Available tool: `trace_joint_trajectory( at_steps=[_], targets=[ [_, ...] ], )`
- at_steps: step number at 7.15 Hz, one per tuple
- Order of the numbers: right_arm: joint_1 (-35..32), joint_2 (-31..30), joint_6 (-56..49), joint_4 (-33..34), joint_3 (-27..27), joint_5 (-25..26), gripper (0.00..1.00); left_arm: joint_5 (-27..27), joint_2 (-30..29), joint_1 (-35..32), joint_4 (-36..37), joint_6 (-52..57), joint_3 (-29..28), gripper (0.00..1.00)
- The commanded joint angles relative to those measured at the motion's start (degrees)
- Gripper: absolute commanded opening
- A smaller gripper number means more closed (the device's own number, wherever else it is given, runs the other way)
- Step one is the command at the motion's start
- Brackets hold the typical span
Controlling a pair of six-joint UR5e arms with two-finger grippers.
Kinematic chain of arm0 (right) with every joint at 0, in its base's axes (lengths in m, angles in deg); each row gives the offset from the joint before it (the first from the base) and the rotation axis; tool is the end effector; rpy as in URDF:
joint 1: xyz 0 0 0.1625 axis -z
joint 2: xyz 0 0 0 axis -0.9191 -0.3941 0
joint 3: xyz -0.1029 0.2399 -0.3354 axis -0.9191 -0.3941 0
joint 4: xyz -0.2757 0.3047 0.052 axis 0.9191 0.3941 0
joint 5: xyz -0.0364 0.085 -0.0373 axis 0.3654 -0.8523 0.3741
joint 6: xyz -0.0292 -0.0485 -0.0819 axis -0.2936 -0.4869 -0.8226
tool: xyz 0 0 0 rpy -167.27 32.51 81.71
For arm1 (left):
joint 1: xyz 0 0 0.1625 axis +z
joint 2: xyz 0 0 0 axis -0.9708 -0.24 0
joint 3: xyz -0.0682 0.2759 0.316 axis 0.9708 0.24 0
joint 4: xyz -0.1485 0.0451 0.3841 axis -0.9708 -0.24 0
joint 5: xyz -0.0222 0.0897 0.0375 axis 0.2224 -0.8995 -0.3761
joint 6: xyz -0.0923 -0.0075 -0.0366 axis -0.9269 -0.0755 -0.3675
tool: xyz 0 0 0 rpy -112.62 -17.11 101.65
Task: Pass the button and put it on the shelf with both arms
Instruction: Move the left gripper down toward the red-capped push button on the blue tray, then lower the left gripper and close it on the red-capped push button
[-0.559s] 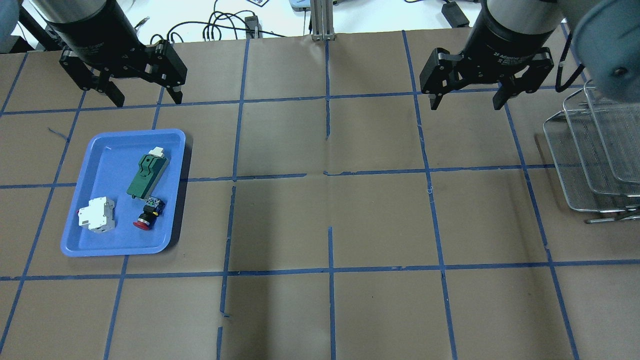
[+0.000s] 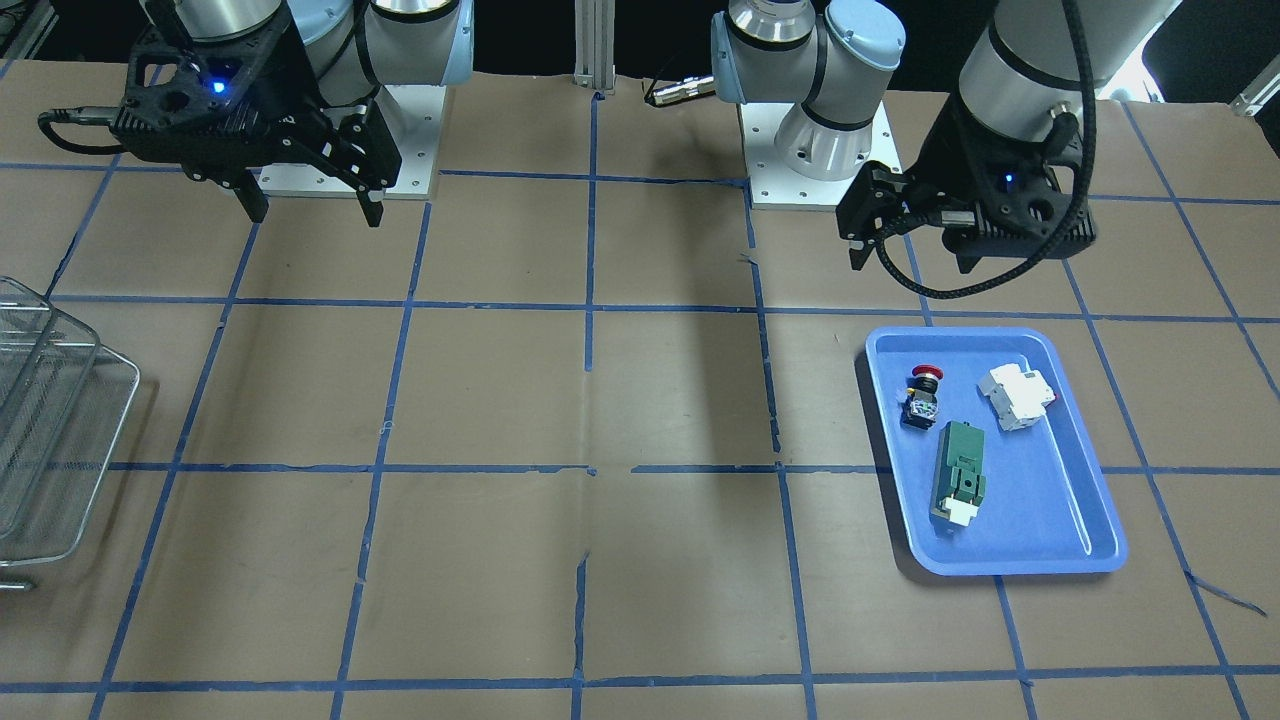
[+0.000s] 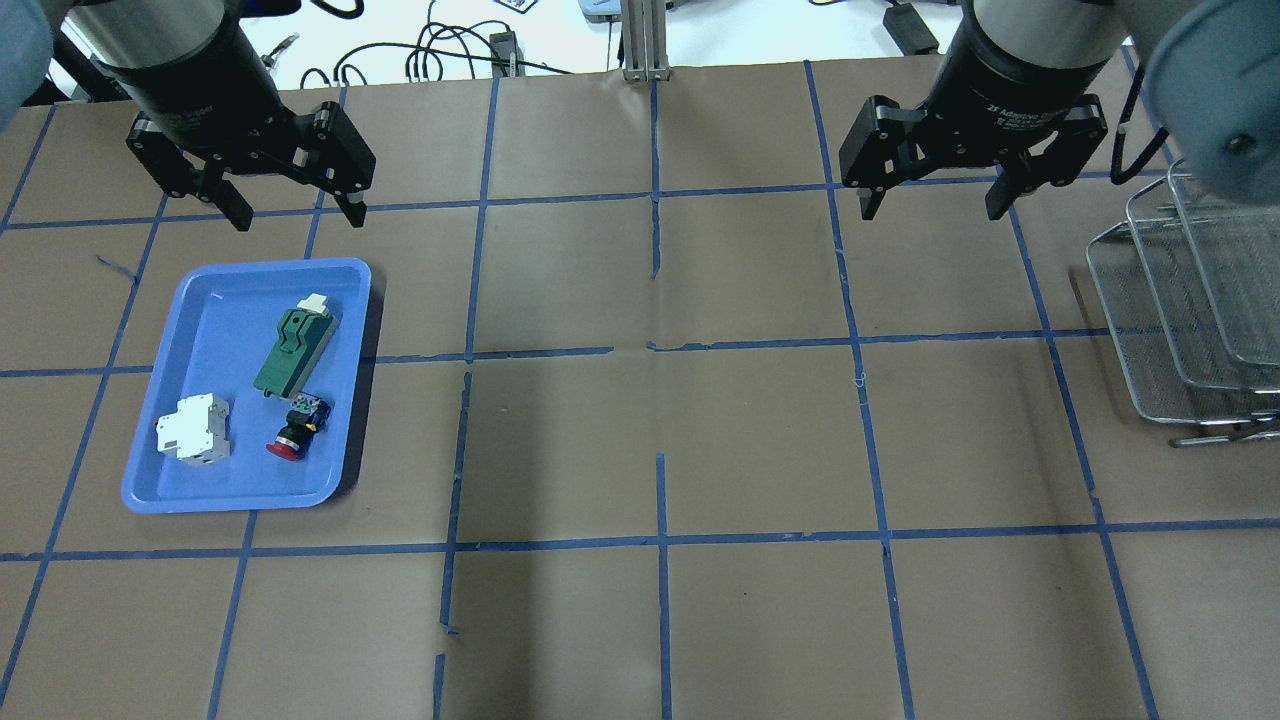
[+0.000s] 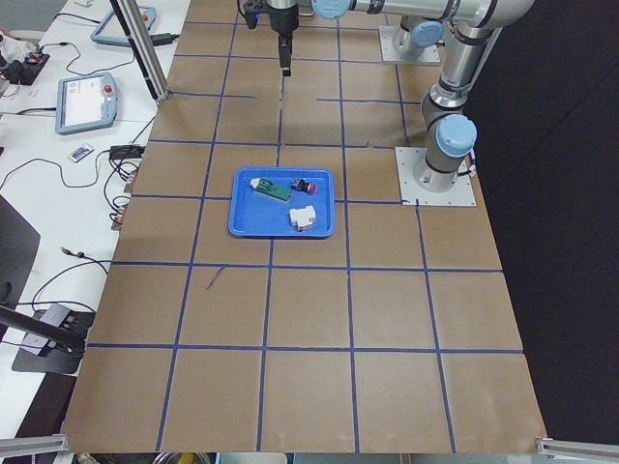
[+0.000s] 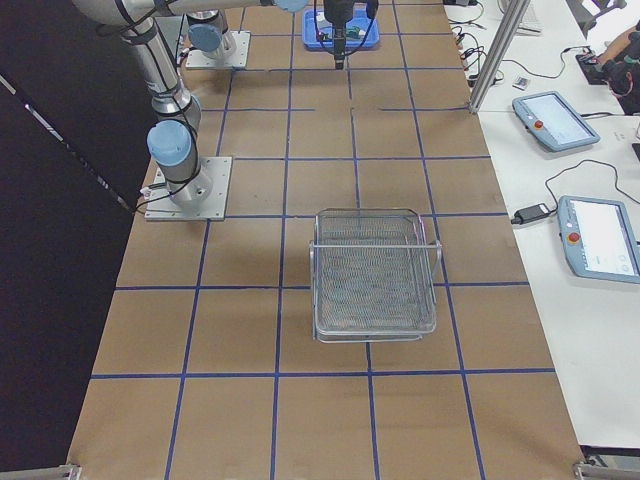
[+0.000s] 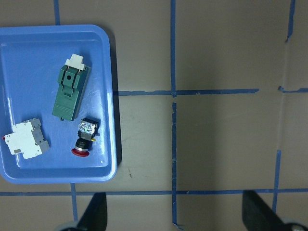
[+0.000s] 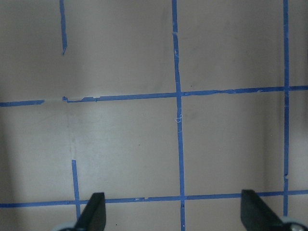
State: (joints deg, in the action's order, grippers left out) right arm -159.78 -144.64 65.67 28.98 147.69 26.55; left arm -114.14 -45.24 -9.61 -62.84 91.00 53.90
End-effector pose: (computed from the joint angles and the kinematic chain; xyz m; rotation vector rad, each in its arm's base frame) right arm 0.1597 -0.4708 0.5259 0.0662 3.1174 -0.1057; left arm -0.0937 -0.5169 0.4978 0.0591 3.1321 0.1129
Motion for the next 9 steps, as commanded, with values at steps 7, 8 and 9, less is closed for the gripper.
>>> trace_joint_trajectory(
  at_steps=[7, 8, 9],
  targets=[
    [0.0, 0.0, 0.1, 0.0, -0.2, 0.0, 1.0, 0.1, -6.0, 17.9, 34.7, 42.1, 32.2, 1.0],
    [0.0, 0.0, 0.1, 0.0, -0.2, 0.0, 1.0, 0.6, -6.7, 20.4, 34.9, 43.9, 33.3, 1.0],
    [0.0, 0.0, 0.1, 0.0, -0.2, 0.0, 1.0, 0.6, -7.5, 22.2, 37.3, 46.6, 34.4, 1.0]
  ],
)
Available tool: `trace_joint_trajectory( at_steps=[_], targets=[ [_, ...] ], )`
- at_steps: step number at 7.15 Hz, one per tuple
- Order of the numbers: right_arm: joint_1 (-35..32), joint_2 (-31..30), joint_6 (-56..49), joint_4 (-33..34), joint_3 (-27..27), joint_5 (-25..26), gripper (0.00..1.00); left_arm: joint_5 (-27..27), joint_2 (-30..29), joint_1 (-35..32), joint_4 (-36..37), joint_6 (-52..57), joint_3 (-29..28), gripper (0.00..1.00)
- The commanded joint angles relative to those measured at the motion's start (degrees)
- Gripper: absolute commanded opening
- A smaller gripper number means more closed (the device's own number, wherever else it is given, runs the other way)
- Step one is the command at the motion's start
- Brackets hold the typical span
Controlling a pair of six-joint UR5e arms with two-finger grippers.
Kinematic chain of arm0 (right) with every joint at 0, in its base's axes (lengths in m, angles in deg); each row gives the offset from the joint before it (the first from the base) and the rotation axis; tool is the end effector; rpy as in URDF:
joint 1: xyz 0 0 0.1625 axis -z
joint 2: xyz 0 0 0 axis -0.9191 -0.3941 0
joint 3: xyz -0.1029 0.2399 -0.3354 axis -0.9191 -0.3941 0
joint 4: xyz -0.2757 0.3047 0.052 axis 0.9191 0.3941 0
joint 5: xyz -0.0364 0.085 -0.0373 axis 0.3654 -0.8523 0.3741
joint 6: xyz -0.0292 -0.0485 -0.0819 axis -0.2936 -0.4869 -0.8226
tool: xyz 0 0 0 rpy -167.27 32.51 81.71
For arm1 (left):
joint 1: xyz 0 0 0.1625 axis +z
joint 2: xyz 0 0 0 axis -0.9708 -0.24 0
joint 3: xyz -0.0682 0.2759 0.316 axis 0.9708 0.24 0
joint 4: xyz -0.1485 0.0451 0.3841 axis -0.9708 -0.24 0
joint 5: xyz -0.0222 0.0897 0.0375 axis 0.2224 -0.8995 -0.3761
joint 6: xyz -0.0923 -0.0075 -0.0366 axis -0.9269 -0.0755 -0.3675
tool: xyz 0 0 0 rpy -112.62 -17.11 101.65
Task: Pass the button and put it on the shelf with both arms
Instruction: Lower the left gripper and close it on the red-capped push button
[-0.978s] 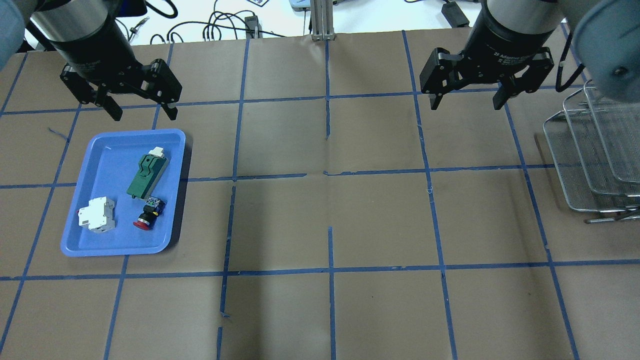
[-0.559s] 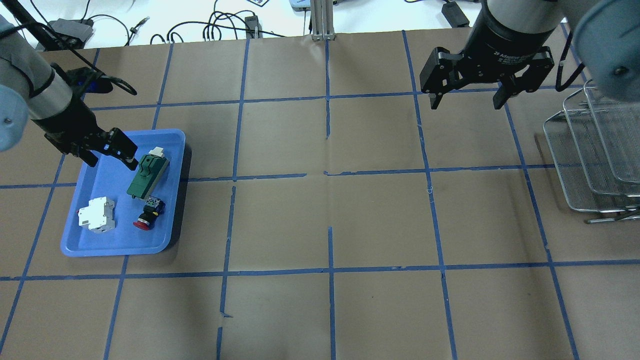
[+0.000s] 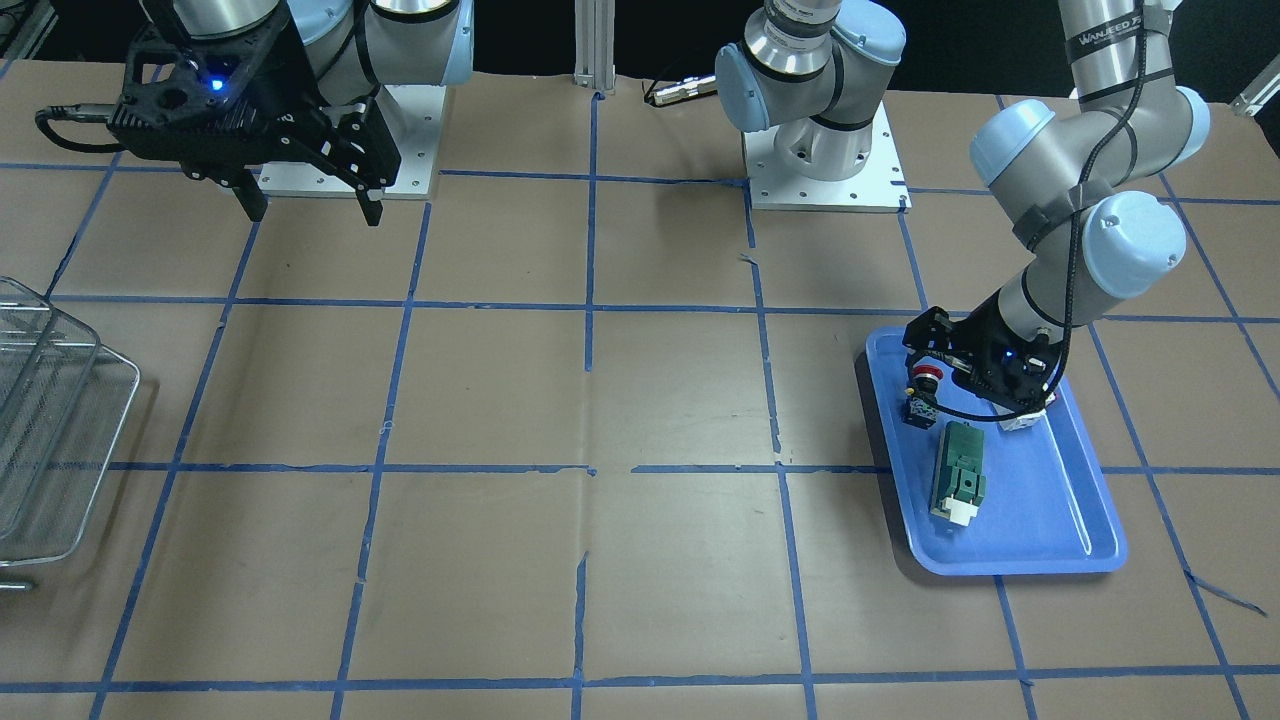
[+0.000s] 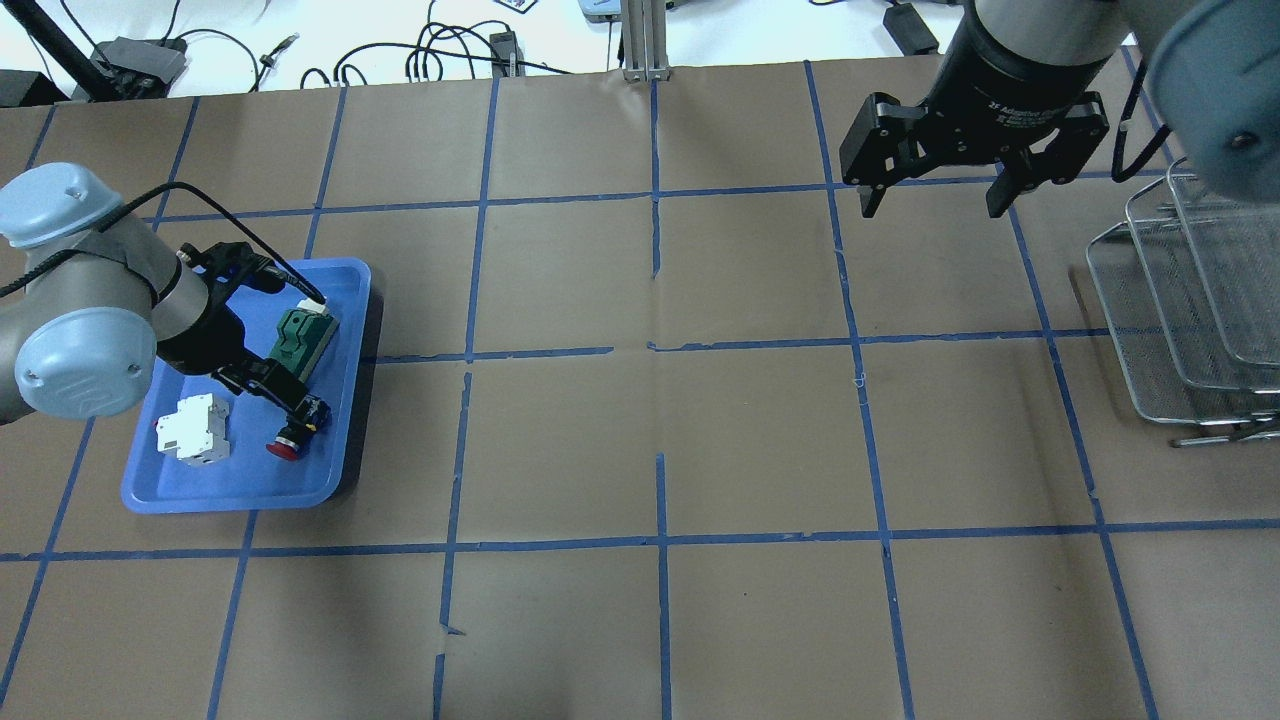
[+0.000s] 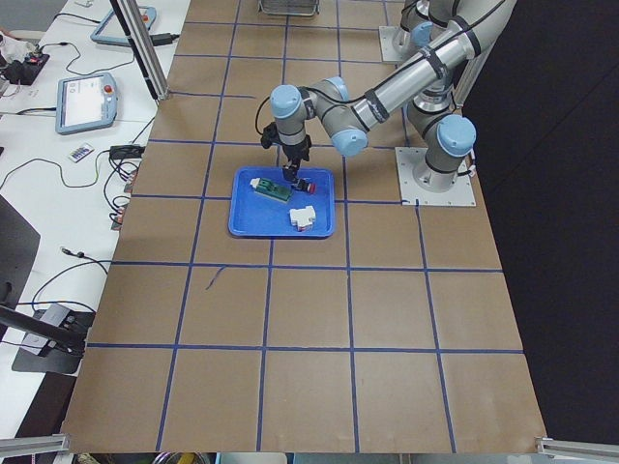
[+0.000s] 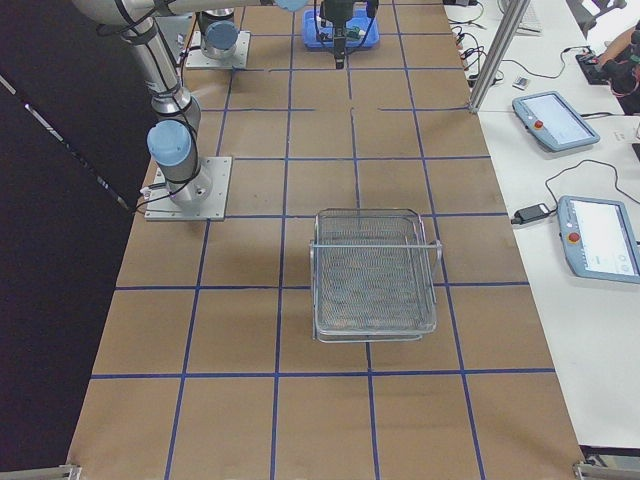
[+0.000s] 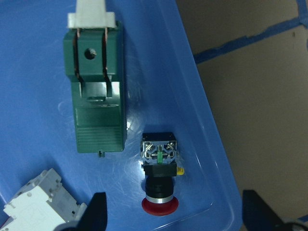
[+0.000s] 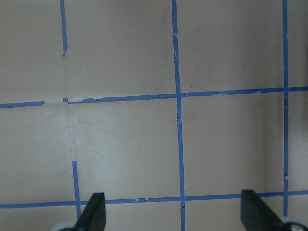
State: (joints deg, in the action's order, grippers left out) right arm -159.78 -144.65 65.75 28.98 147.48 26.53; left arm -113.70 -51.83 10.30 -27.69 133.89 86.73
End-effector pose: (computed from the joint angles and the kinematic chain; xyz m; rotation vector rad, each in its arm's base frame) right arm 0.1597 -0.4709 0.5278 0.0683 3.1165 -0.1116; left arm 0.0718 -0.4839 0.2329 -0.6646 -2.9806 -0.1838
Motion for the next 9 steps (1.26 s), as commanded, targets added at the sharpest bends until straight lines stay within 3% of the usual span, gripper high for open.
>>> trace_joint_trajectory(
  at_steps=[1, 2, 5, 6, 7, 8, 9],
  targets=[
    [0.0, 0.0, 0.0, 0.0, 0.0, 0.0, 1.0, 0.2, -1.7, 2.4, 3.7, 4.0, 3.4, 0.98],
    [0.0, 0.0, 0.0, 0.0, 0.0, 0.0, 1.0, 0.4, -2.8, 2.3, 8.4, 3.5, 4.8, 0.98],
    [0.0, 0.1, 0.0, 0.0, 0.0, 0.0, 1.0, 2.9, -3.9, 2.3, 9.4, 3.3, 6.1, 0.96],
    [0.0, 0.0, 0.0, 0.0, 0.1, 0.0, 1.0, 2.7, -3.9, 2.3, 9.4, 3.4, 6.2, 0.82],
    [0.0, 0.0, 0.0, 0.0, 0.0, -0.4, 1.0, 2.4, -3.9, 2.3, 9.4, 3.6, 6.1, 0.56],
    [0.3, 0.2, 0.0, 0.0, -0.3, -0.8, 1.0, 2.4, -3.9, 2.3, 9.3, 3.6, 6.2, 0.44],
    [0.4, 0.2, 0.0, 0.0, -0.2, -0.7, 1.0, 2.4, -3.9, 2.3, 9.3, 3.6, 5.9, 0.22]
  ],
)
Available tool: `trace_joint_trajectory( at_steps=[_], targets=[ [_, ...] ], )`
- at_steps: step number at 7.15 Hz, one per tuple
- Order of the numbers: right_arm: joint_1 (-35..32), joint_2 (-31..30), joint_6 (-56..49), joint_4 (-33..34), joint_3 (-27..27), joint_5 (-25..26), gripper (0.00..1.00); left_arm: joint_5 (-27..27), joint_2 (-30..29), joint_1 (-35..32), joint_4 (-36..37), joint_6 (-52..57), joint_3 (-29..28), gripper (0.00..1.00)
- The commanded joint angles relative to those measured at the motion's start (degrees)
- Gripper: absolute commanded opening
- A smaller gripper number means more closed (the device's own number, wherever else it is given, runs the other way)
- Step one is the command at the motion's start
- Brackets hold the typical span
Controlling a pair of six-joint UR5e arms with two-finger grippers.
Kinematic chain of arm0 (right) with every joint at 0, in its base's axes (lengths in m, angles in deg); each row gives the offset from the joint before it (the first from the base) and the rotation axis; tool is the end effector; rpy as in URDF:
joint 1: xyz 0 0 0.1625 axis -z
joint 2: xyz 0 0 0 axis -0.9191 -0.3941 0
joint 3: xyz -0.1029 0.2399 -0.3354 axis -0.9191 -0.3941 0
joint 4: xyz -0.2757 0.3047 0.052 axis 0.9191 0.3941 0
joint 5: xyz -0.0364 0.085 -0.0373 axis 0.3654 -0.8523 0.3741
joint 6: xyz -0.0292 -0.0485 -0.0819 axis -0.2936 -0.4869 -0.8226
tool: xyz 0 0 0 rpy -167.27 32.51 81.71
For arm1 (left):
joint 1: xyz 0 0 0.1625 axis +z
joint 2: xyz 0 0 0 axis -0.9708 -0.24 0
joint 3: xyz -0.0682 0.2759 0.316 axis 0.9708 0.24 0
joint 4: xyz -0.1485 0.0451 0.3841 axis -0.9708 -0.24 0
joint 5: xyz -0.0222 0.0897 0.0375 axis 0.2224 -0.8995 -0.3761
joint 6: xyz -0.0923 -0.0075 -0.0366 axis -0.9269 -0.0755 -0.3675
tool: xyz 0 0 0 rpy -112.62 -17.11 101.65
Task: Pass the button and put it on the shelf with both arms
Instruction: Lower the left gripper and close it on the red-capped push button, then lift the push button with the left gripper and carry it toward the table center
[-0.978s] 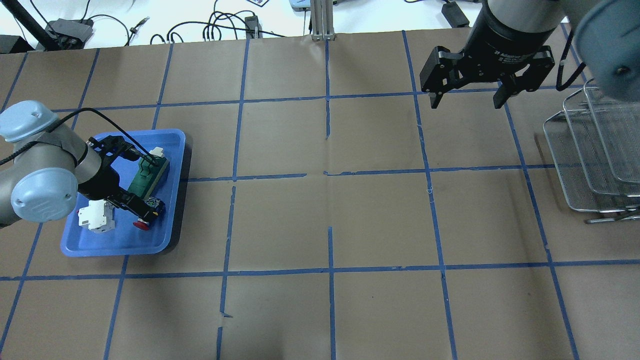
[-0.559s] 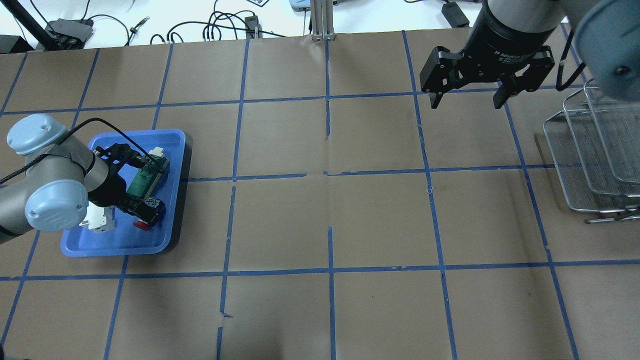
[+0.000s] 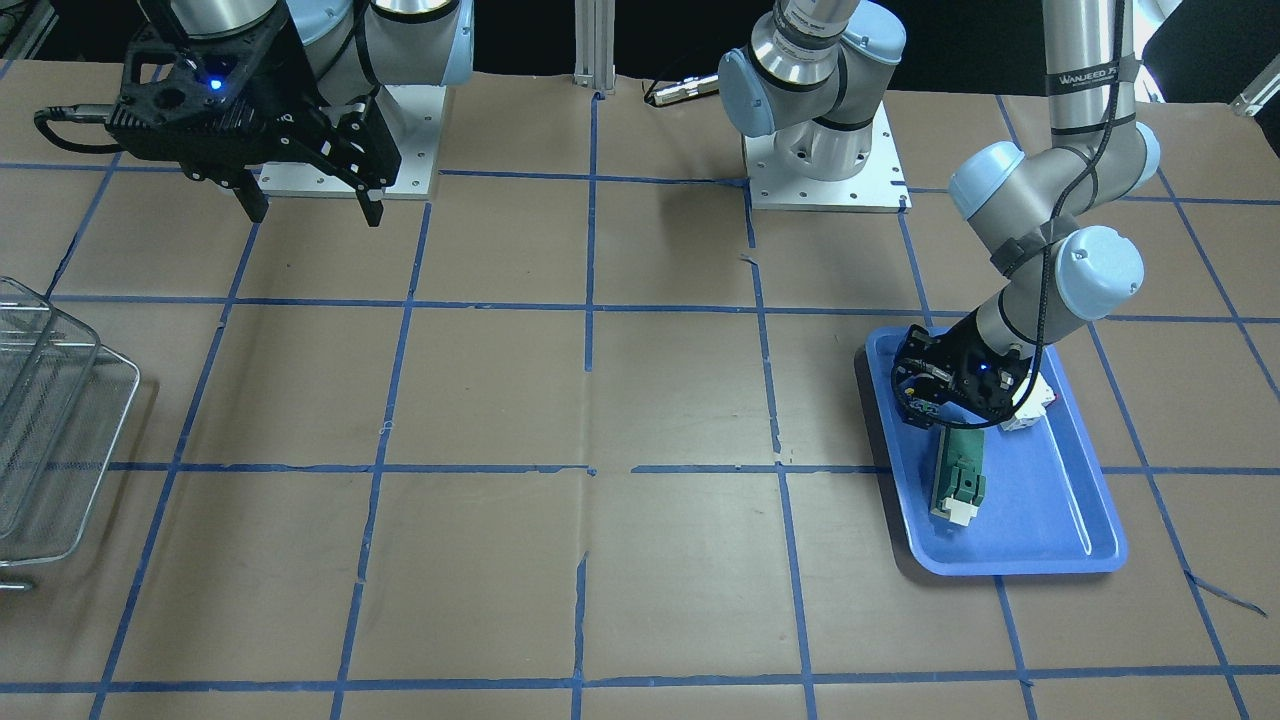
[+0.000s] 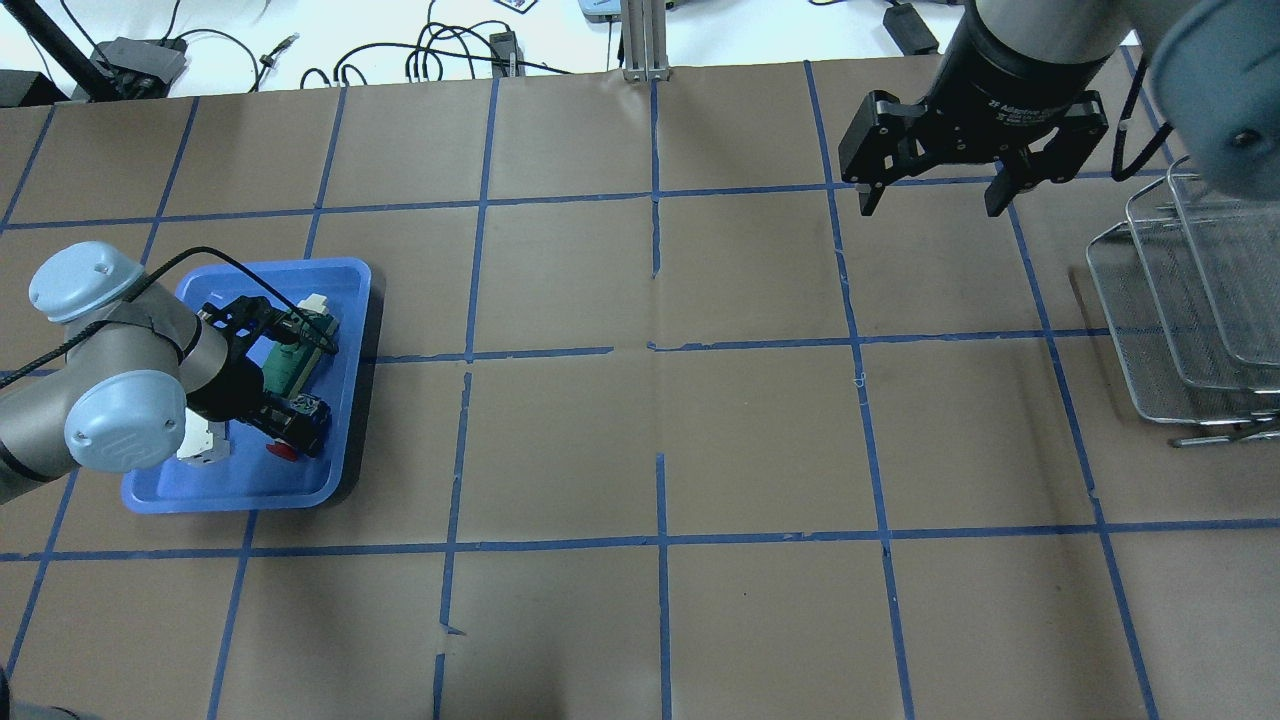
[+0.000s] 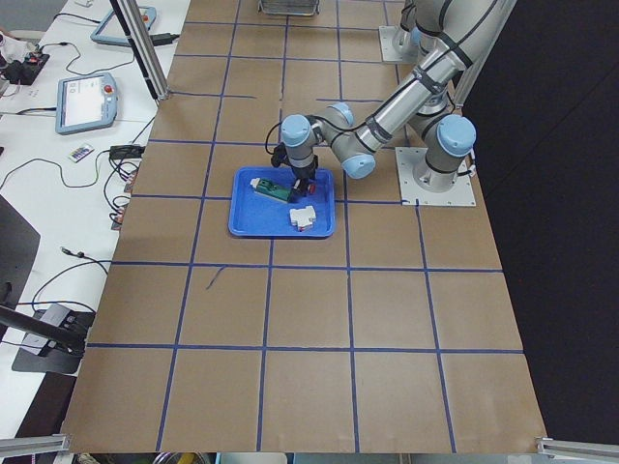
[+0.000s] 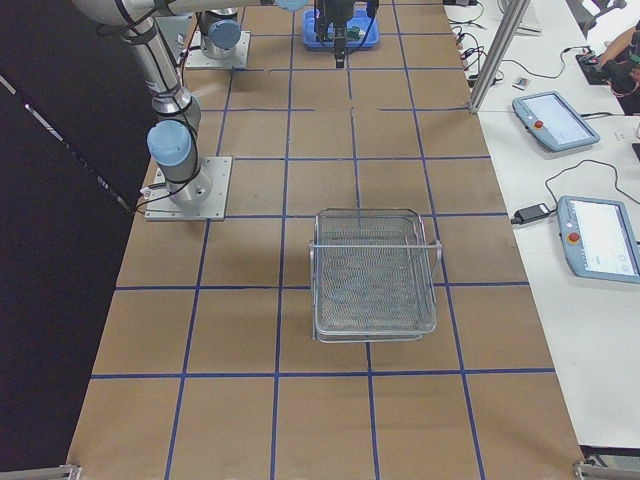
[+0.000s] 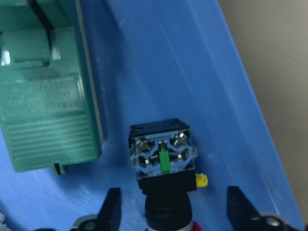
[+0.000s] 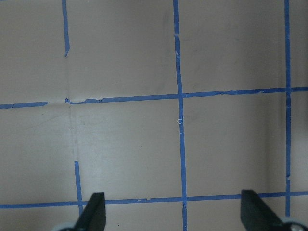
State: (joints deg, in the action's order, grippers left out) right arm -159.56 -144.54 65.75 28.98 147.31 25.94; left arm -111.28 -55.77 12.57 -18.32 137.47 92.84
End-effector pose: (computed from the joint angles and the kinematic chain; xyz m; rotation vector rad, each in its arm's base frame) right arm 0.1590 -0.4723 0.5284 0.0734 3.1061 -0.1117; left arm 0.0788 -0.4658 0.1748 -0.6837 -2.9309 -0.1478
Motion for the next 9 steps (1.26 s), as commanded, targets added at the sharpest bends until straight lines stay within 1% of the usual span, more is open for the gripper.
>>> trace_joint_trajectory(
  at_steps=[1, 2, 3, 4, 5, 6, 7, 8, 9],
  targets=[
    [0.5, 0.1, -0.3, 0.0, -0.1, -0.2, 1.0, 0.2, 0.2, 0.0, 0.1, 0.0, 0.0, 0.11],
    [0.8, 0.2, -0.7, 0.2, -0.2, -0.2, 1.0, 0.4, 0.8, 0.0, 0.1, -0.1, -0.6, 0.0],
    [2.9, 0.2, -0.9, 0.0, -0.6, -0.3, 1.0, 0.4, 1.7, -0.7, -0.1, -0.3, -1.8, 0.0],
    [4.9, 0.1, -2.4, 0.0, -1.0, -0.6, 1.0, 0.5, 3.5, -1.3, -1.9, -0.9, -4.2, 0.0],
    [7.1, 0.1, -4.7, -0.1, -2.1, -1.7, 1.0, 0.6, 6.1, -3.9, -6.7, -0.9, -7.8, 0.0],
    [10.6, 0.2, -6.7, -0.3, -3.2, -1.7, 1.0, 3.1, 9.0, -8.4, -13.3, -0.9, -12.3, 0.0],
    [14.1, 0.1, -8.2, -0.8, -4.1, -1.7, 1.0, 4.8, 10.7, -15.0, -20.8, -1.0, -18.6, 0.0],
    [17.1, 0.1, -9.0, -0.9, -4.3, -1.7, 1.0, 4.9, 11.8, -22.3, -26.4, -2.5, -23.9, 0.0],
    [18.6, 0.1, -10.3, -1.0, -4.3, -3.0, 1.0, 4.9, 12.3, -29.8, -28.7, -5.6, -26.8, 0.0]
  ],
)
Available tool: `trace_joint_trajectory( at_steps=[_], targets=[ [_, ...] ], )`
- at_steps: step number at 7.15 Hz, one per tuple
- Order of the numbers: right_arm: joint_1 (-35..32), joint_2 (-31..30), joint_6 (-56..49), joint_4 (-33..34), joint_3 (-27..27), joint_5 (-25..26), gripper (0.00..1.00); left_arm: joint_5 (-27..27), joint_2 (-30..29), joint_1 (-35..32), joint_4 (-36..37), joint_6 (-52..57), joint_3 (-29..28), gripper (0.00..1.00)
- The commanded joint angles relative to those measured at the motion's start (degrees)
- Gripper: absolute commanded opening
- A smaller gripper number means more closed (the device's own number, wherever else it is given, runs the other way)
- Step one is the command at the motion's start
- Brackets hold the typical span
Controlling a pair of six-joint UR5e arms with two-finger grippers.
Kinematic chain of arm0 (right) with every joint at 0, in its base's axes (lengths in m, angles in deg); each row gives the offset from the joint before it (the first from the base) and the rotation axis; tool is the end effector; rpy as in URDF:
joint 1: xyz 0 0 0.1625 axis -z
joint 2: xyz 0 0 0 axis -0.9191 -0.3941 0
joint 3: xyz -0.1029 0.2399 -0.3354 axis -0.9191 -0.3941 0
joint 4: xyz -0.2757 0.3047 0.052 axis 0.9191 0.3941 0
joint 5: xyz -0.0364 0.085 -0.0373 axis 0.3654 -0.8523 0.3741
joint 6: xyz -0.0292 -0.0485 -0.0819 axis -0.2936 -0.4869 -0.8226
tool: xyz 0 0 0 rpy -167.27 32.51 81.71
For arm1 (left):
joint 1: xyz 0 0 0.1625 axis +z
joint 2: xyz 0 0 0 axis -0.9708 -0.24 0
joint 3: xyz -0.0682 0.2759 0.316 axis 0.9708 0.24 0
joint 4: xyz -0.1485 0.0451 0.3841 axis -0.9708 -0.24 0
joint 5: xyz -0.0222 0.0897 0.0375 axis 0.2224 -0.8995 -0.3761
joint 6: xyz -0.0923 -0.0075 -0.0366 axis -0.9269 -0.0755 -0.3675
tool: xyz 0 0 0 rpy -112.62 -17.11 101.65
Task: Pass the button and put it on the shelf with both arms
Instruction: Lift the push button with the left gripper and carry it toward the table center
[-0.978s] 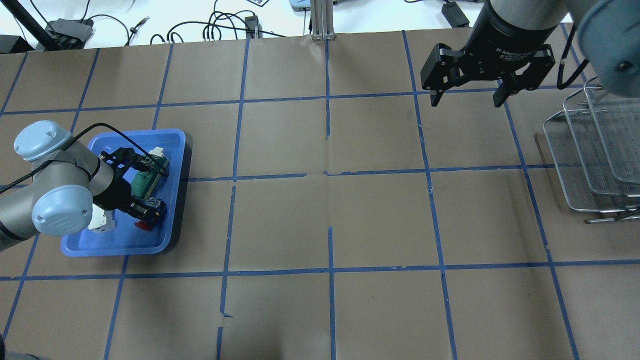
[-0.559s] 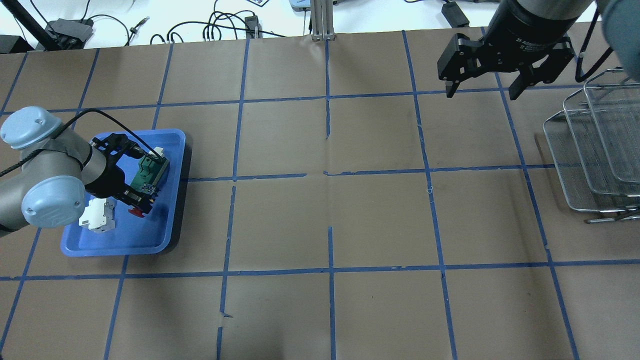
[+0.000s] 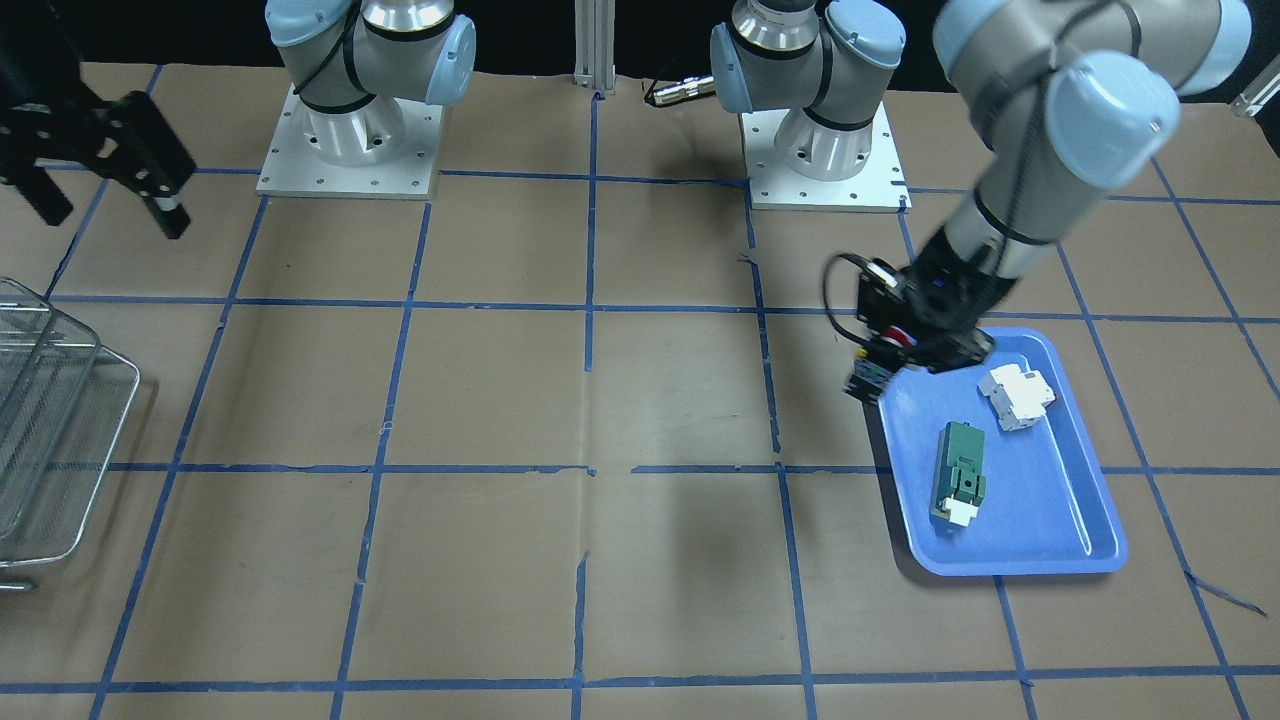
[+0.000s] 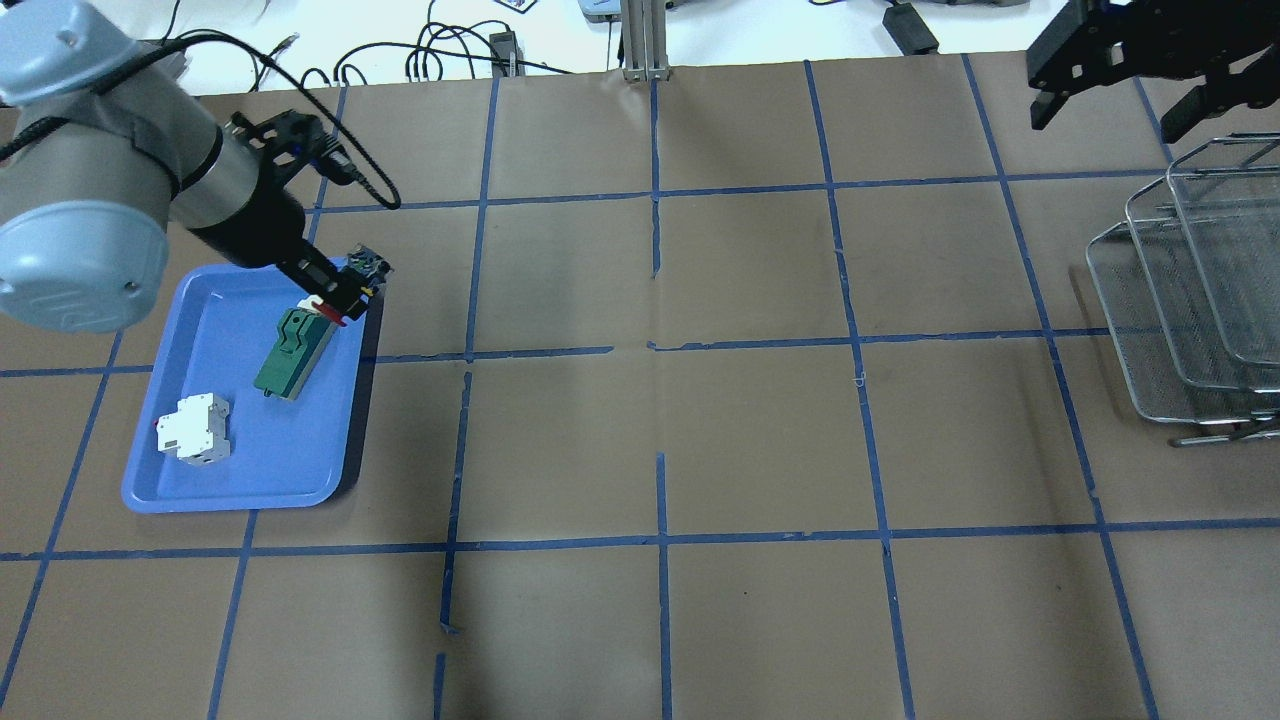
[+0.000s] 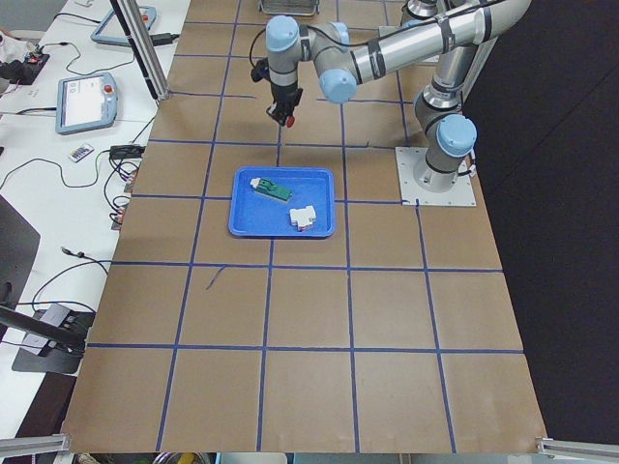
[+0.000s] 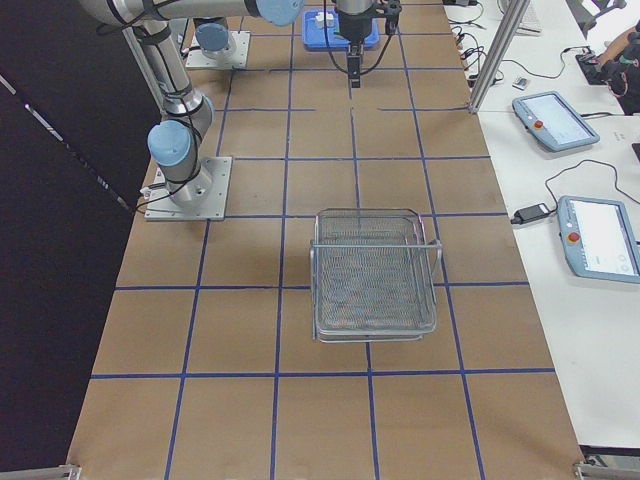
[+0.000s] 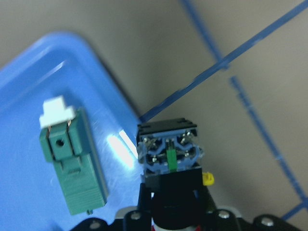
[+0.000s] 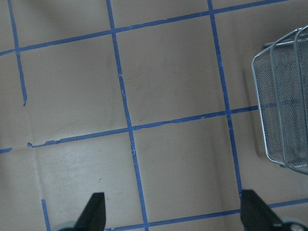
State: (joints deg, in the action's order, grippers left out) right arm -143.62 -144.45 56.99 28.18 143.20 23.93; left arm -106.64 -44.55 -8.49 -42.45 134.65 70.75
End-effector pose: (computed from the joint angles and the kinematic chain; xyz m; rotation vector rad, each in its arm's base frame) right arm 0.0260 -0.5009 0.5620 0.2617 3.0801 -0.2133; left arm -0.0973 -0.5118 0.3961 -1.1545 -2.8099 0.0868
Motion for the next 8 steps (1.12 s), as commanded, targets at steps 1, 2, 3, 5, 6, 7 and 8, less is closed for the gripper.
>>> trace_joint_trajectory(
  at_steps=[1, 2, 3, 5, 6, 7, 8],
  targets=[
    [4.7, 0.1, -2.8, -1.8, -0.1, -4.2, 1.0, 0.5, 1.3, -15.7, -4.6, -3.0, -5.4, 0.0],
    [6.9, 0.4, -3.7, -5.0, -0.1, -10.6, 1.0, 3.2, 1.0, -21.9, -4.0, -3.3, -5.7, 0.0],
    [9.4, 0.5, -6.5, -9.2, 0.5, -17.9, 1.0, 9.1, 0.3, -25.0, -3.7, -8.7, -6.9, 0.0],
    [15.5, 3.4, -14.7, -16.5, 0.6, -31.0, 1.0, 12.1, -0.4, -27.1, -3.8, -10.8, -9.5, 0.0],
    [17.4, 5.1, -20.9, -19.0, 0.7, -33.0, 1.0, 12.1, -0.4, -28.3, -3.6, -10.9, -9.7, 0.0],
    [18.6, 6.0, -24.9, -24.7, 0.8, -37.7, 1.0, 12.0, -0.6, -29.2, -3.4, -11.6, -10.0, 0.0],
    [19.1, 7.9, -33.0, -28.6, 2.3, -41.5, 1.0, 12.1, -1.1, -29.9, -3.3, -12.3, -10.2, 0.0]
  ],
)
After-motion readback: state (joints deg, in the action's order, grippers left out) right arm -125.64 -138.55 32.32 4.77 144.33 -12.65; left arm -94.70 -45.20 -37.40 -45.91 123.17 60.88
